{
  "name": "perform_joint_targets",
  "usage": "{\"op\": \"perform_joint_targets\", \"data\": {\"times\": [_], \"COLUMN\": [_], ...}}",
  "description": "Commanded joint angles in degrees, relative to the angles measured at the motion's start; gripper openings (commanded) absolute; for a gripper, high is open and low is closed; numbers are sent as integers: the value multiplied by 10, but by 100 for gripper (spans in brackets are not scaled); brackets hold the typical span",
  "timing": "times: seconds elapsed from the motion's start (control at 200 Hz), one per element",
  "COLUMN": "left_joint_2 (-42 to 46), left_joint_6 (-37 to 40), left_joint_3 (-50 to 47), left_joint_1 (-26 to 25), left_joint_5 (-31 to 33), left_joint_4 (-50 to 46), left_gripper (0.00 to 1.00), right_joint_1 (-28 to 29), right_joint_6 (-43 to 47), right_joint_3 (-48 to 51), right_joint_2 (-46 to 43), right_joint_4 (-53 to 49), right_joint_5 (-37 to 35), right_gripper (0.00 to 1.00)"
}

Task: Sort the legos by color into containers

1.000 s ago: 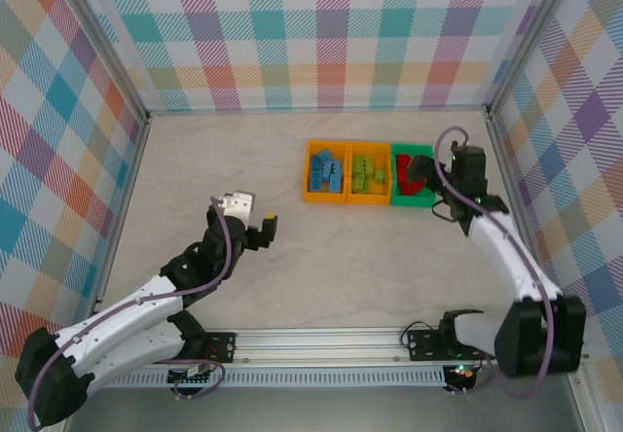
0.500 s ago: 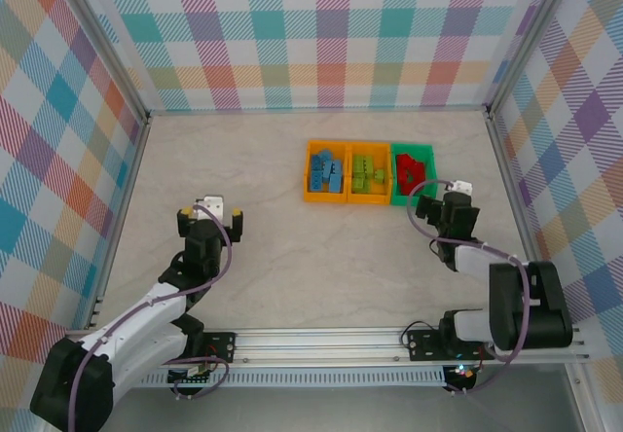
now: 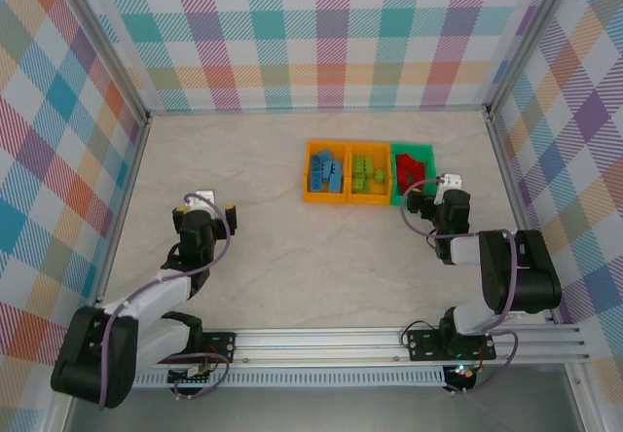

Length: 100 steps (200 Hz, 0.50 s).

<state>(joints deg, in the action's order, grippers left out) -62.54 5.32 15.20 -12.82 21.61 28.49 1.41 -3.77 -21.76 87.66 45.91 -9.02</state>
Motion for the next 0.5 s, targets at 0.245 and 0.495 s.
{"op": "perform_joint_targets", "data": {"times": [0.245, 0.495], "left_joint_2": [-221, -267], "left_joint_6": [-39, -50], "left_joint_3": [101, 70], "left_joint_1": [73, 100], "left_joint_5": [-111, -167], "left_joint_4": [124, 205], "left_gripper": [100, 100], "right_joint_1": [0, 0], "right_joint_6": [3, 3], "right_joint_3": [-4, -4], "right_joint_2": [-5, -5], "right_joint_4": [30, 29], "right_joint_5": [-6, -3], "right_gripper": [100, 100]}}
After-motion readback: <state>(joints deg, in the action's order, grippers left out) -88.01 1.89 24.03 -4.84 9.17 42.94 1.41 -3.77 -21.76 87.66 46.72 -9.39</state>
